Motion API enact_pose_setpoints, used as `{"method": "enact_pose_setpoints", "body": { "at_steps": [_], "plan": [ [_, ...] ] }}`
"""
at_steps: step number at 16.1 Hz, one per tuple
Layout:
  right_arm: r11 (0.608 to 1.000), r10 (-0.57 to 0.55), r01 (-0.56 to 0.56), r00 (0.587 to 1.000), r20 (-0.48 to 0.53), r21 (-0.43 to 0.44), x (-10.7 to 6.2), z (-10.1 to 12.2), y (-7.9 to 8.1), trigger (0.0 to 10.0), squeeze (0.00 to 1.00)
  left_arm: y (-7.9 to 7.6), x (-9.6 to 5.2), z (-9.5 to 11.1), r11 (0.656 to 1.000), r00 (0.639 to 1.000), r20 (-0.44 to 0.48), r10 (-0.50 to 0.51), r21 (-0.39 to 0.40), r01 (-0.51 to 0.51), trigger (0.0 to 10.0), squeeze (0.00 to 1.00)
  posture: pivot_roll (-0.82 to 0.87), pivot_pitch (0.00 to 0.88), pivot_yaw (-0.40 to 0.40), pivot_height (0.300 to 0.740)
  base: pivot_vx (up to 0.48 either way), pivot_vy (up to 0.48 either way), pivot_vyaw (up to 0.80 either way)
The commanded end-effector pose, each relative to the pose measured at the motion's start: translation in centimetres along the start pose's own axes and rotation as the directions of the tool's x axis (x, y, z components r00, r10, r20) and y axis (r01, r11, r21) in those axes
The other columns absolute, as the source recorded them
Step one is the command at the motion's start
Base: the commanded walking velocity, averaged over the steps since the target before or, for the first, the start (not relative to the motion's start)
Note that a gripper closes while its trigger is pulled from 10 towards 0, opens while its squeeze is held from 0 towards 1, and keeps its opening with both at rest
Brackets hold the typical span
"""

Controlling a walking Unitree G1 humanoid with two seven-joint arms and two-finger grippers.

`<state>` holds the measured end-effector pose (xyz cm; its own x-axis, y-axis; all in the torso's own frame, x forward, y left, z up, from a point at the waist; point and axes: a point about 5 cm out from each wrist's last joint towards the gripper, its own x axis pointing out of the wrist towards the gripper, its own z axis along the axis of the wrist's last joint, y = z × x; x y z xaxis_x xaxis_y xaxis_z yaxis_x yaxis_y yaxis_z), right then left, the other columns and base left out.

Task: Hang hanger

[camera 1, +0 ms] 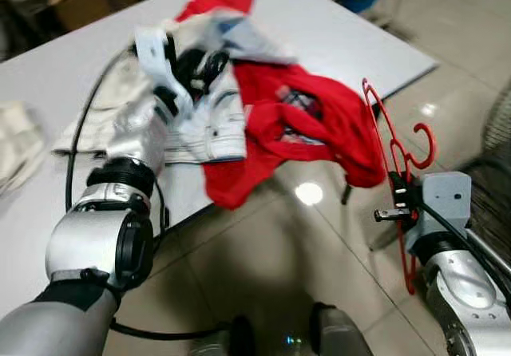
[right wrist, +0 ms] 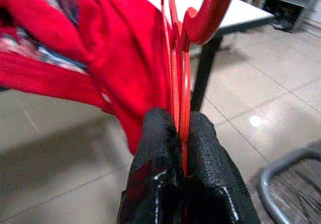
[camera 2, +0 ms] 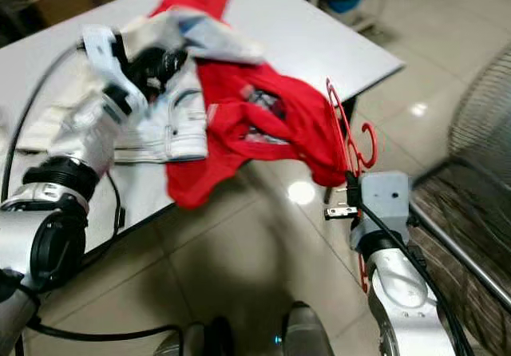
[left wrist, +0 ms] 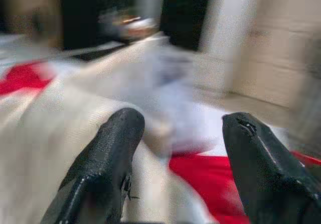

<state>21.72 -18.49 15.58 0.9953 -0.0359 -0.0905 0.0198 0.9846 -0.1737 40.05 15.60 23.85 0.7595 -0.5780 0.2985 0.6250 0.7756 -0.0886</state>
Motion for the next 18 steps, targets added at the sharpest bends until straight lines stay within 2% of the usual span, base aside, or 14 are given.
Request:
{"method": "enact_pose_setpoints", "body": {
  "at_steps": [1, 2, 3, 4, 6, 8, 9, 11, 12, 13, 14, 15, 16, 18],
  "plan": [
    [1.000, 0.002, -0.002, 1.000, 0.005, 0.008, -0.2, -0.1, 0.2, 10.0, 0.00, -0.9, -0.5, -0.8, 0.990, 0.989, -0.055, -0.141, 0.003, 0.141, 10.0, 0.00, -0.32, 0.116, 0.172, 0.740, 0.000, 0.000, 0.00],
    [1.000, 0.003, -0.004, 1.000, 0.008, 0.013, -0.2, -0.2, 0.2, 10.0, 0.00, -2.0, -1.1, -1.7, 0.966, 0.960, -0.113, -0.255, 0.013, 0.258, 10.0, 0.00, -0.32, 0.111, 0.176, 0.740, 0.000, 0.000, 0.00],
    [1.000, 0.005, -0.005, 1.000, 0.010, 0.014, -0.3, -0.2, 0.2, 10.0, 0.00, -2.4, -1.4, -2.1, 0.958, 0.950, -0.133, -0.281, 0.019, 0.286, 10.0, 0.00, -0.32, 0.107, 0.178, 0.740, 0.000, 0.000, 0.00],
    [1.000, 0.006, -0.007, 1.000, 0.015, 0.018, -0.3, -0.2, 0.2, 10.0, 0.00, -4.1, -1.7, -3.1, 0.933, 0.921, -0.154, -0.358, -0.012, 0.360, 10.0, 0.00, -0.31, 0.103, 0.179, 0.740, 0.000, 0.000, 0.00],
    [1.000, 0.010, -0.011, 1.000, 0.018, 0.018, -0.3, -0.2, 0.3, 10.0, 0.00, -5.6, -2.0, -4.8, 0.913, 0.890, -0.214, -0.404, -0.026, 0.408, 10.0, 0.00, -0.31, 0.097, 0.181, 0.740, 0.000, 0.000, 0.00],
    [1.000, 0.016, -0.017, 1.000, 0.020, 0.009, -0.3, -0.2, 0.4, 10.0, 0.00, -7.0, -1.4, -6.8, 0.928, 0.893, -0.292, -0.342, 0.045, 0.370, 10.0, 0.00, -0.32, 0.097, 0.185, 0.740, 0.000, 0.000, 0.00],
    [1.000, 0.010, -0.010, 1.000, 0.011, 0.007, -0.4, -0.4, 0.3, 10.0, 0.00, -7.5, -1.1, -7.4, 0.939, 0.904, -0.306, -0.298, 0.075, 0.335, 10.0, 1.00, -0.32, 0.098, 0.188, 0.740, 0.000, 0.000, 0.00],
    [1.000, -0.008, 0.008, 1.000, -0.029, -0.013, -0.7, -1.2, 0.1, 10.0, 0.00, -8.4, -0.7, -8.1, 0.952, 0.917, -0.305, -0.258, 0.079, 0.294, 10.0, 1.00, -0.33, 0.103, 0.193, 0.740, 0.000, 0.000, 0.00],
    [1.000, -0.010, 0.010, 0.999, -0.037, -0.012, -0.8, -1.3, 0.1, 10.0, 0.00, -8.7, -0.6, -8.2, 0.961, 0.934, -0.273, -0.230, 0.090, 0.263, 10.0, 0.90, -0.33, 0.104, 0.197, 0.740, 0.000, 0.000, 0.00],
    [1.000, -0.007, 0.007, 0.999, -0.032, -0.007, -0.9, -1.2, 0.1, 10.0, 0.00, -8.5, -0.7, -8.0, 0.979, 0.961, -0.215, -0.176, 0.063, 0.194, 10.0, 0.00, -0.34, 0.107, 0.203, 0.740, 0.000, 0.000, 0.00],
    [1.000, -0.005, 0.005, 1.000, -0.012, 0.002, -1.0, -0.8, 0.1, 10.0, 0.00, -7.8, -1.3, -7.8, 0.999, 0.988, -0.149, -0.049, -0.019, 0.046, 10.0, 0.00, -0.34, 0.103, 0.208, 0.740, 0.000, 0.000, 0.00],
    [1.000, -0.006, 0.007, 0.999, 0.033, -0.022, -1.1, 0.1, -0.2, 10.0, 0.00, -7.0, -3.0, -7.6, 0.995, 0.990, -0.114, 0.081, -0.052, -0.087, 10.0, 0.00, -0.34, 0.098, 0.191, 0.740, 0.000, 0.000, 0.00],
    [0.998, -0.009, 0.012, 0.999, 0.050, -0.056, -1.0, 0.5, -0.4, 10.0, 0.00, -6.8, -4.1, -7.6, 0.993, 0.988, -0.100, 0.114, -0.033, -0.117, 10.0, 0.00, -0.34, 0.099, 0.185, 0.740, 0.000, 0.000, 0.00],
    [0.990, 0.001, 0.021, 0.988, 0.156, -0.138, -0.3, 3.1, -1.5, 10.0, 0.00, -7.5, -7.6, -8.0, 0.974, 0.971, -0.087, 0.224, 0.059, -0.219, 10.0, 0.00, -0.32, 0.090, 0.102, 0.740, 0.000, -0.240, 0.80]
  ]
}}
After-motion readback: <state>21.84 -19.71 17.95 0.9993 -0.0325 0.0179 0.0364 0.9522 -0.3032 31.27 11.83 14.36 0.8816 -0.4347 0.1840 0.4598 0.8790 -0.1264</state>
